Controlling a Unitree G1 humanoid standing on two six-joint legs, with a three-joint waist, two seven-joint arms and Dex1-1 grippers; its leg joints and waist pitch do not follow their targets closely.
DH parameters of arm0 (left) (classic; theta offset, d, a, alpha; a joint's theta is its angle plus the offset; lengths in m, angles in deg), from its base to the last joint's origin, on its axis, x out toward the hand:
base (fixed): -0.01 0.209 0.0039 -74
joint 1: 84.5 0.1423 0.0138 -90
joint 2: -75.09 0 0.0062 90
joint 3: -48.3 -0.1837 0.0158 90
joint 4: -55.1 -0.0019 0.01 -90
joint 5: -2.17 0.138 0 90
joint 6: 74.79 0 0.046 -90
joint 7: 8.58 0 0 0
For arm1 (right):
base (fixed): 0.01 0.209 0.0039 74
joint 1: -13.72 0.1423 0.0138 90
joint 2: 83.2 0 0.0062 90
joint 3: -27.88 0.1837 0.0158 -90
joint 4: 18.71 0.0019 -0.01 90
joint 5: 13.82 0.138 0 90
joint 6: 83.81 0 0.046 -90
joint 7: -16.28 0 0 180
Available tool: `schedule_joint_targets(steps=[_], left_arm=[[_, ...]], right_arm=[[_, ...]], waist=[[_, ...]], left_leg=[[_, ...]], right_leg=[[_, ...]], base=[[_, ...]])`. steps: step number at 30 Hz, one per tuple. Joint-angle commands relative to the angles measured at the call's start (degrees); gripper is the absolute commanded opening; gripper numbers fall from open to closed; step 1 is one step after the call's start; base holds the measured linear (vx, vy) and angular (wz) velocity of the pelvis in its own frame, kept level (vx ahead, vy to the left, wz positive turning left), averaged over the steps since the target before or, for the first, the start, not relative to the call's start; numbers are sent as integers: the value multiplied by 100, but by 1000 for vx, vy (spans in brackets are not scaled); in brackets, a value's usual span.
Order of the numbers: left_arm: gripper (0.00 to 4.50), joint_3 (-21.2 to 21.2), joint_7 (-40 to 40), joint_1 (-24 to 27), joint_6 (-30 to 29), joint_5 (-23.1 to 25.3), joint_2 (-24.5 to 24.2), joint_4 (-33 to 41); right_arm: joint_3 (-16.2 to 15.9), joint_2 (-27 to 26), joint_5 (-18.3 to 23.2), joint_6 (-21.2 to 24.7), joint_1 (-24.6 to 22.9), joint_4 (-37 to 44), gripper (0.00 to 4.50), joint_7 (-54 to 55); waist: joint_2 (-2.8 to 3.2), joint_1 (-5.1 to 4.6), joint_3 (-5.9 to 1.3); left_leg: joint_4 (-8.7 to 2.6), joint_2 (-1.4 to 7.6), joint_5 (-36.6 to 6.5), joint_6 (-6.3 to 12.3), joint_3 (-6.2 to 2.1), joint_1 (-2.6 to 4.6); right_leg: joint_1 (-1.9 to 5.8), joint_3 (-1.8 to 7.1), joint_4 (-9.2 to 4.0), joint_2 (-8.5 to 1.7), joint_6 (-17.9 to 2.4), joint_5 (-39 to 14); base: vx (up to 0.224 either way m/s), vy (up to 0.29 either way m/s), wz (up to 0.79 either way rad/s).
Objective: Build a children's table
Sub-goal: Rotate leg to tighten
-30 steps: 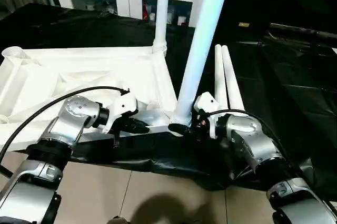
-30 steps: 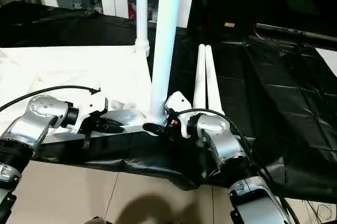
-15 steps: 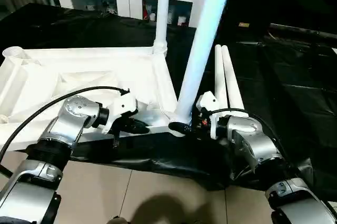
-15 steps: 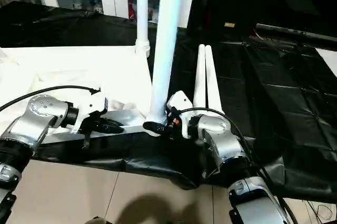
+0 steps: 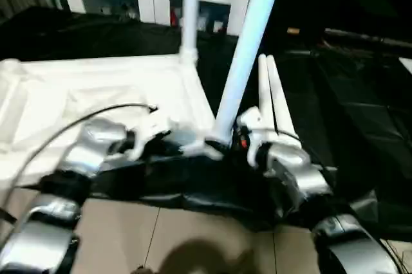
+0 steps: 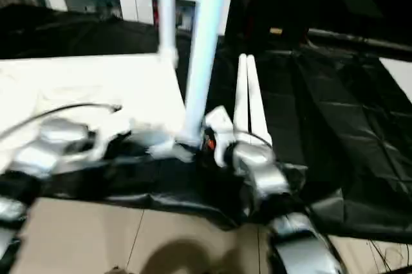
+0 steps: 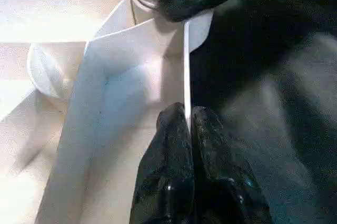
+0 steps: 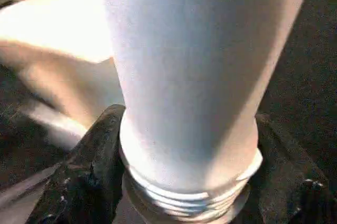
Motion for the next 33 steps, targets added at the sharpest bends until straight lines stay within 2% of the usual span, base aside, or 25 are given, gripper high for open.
schedule_joint_targets(steps=[1, 2, 3, 5, 6, 7, 8, 10, 11, 12, 14, 16, 17, 18, 19, 20, 23, 28, 33], left_arm=[[0, 15, 409, -73, -273, 16, 224, -114], [0, 21, 563, -111, -371, 42, 295, -149], [0, 49, 890, -212, -556, 73, 485, -235], [0, 80, 1284, -335, -750, 91, 739, -345], [0, 65, 1438, -377, -823, 135, 861, -386], [0, 65, 1438, -377, -823, 135, 861, -386], [0, 61, 1510, -392, -904, 172, 926, -403], [0, 65, 1544, -393, -945, 189, 943, -402], [0, 51, 1563, -378, -1014, 229, 912, -394], [0, 40, 1551, -360, -1032, 240, 882, -381], [0, 17, 1490, -300, -1054, 249, 800, -320], [0, -12, 1303, -189, -1102, 225, 654, -158], [0, -15, 1234, -157, -1119, 202, 608, -111], [0, -64, 1043, -86, -1006, 190, 494, -19], [0, -108, 849, -23, -849, 162, 407, 64], [0, -103, 690, 39, -945, 111, 302, 173], [0, -115, 228, 169, -506, -16, 90, 374], [0, -205, -733, 410, -320, -271, -363, 809], [0, -281, -1513, 640, -306, -474, -843, 1222]], right_arm=[[281, -93, 11, 256, 92, -445, 275, 866], [304, -155, -9, 251, 153, -531, 275, 1074], [461, -343, 130, 269, 314, -721, 275, 1416], [571, -567, 203, 274, 529, -959, 275, 1815], [506, -658, 129, 216, 619, -1058, 275, 1828], [506, -658, 129, 216, 619, -1058, 275, 1828], [421, -700, 39, 132, 674, -1115, 275, 1788], [389, -716, -10, 65, 699, -1147, 275, 1757], [390, -732, 21, -13, 703, -1122, 310, 1485], [419, -731, 39, -69, 706, -1111, 345, 1402], [476, -718, 85, -176, 699, -1062, 345, 1191], [416, -635, 19, -292, 690, -961, 352, 942], [402, -598, -4, -315, 695, -925, 372, 872], [358, -503, -12, -279, 678, -798, 372, 646], [309, -422, -14, -239, 660, -708, 380, 465], [177, -252, -62, -149, 603, -543, 388, 162], [-94, 120, -193, -24, 420, -256, 388, -441], [-206, 575, -134, 8, 121, 264, 388, -1335], [-359, 826, 8, 83, -144, 819, 388, -2181]], waist=[[113, -8, -353], [114, 10, -358], [97, 9, -365], [87, 8, -376], [81, 26, -379], [47, 18, -373], [61, 41, -389], [38, 50, -389], [3, 47, -390], [13, 55, -389], [8, 51, -388], [17, 29, -379], [15, 10, -377], [15, -1, -380], [12, 4, -386], [-1, -24, -390], [-1, -28, -403], [7, 1, -403], [32, 12, -381]], left_leg=[[-412, 120, -1351, -243, -15, 58], [-408, 122, -1400, -235, -21, 73], [-404, 121, -1359, -218, -18, 63], [-403, 112, -1264, -209, -15, 49], [-398, 113, -1246, -184, -8, 62], [-397, 115, -1241, -150, 1, 51], [-396, 110, -1154, -124, -9, 29], [-395, 106, -1066, -55, -5, 10], [-394, 104, -1032, -24, -3, -2], [-396, 106, -1022, 1, -6, -1], [-395, 108, -1057, 44, -7, -8], [-410, 116, -1077, 46, -23, -26], [-413, 121, -1074, 34, -25, -34], [-402, 116, -1088, 39, -17, -18], [-401, 116, -1068, 65, -26, -24], [-402, 118, -957, 114, -25, -64], [-379, 118, -704, 228, -12, -63], [-372, 143, -589, 345, 6, -30], [-394, 156, -757, 277, 7, 7]], right_leg=[[269, 313, -505, -466, -1064, -1698], [264, 314, -526, -467, -991, -1776], [266, 317, -515, -469, -985, -1714], [266, 314, -496, -450, -968, -1549], [249, 312, -494, -441, -965, -1418], [254, 314, -495, -442, -988, -1378], [284, 311, -467, -451, -977, -1258], [294, 308, -465, -455, -964, -1128], [301, 305, -459, -453, -957, -1105], [300, 304, -459, -462, -950, -1138], [304, 305, -465, -467, -936, -1197], [313, 296, -466, -472, -921, -1304], [313, 292, -470, -471, -923, -1328], [299, 296, -478, -468, -945, -1344], [316, 297, -478, -477, -959, -1315], [338, 300, -452, -474, -990, -1148], [349, 294, -419, -453, -1100, -771], [333, 309, -366, -458, -1282, -381], [312, 307, -371, -445, -1354, -398]], base=[[0, 0, 0], [0, 0, 0], [0, 0, 0], [0, 0, 0], [0, 0, 0], [0, 0, 0], [0, 0, 0], [0, 0, 0], [0, 0, 0], [0, 0, 0], [0, 0, 0], [0, 0, 0], [0, 0, 0], [0, 0, 0], [0, 0, 0], [0, 0, 0], [0, 0, 0], [0, 0, 0], [0, 0, 0]])
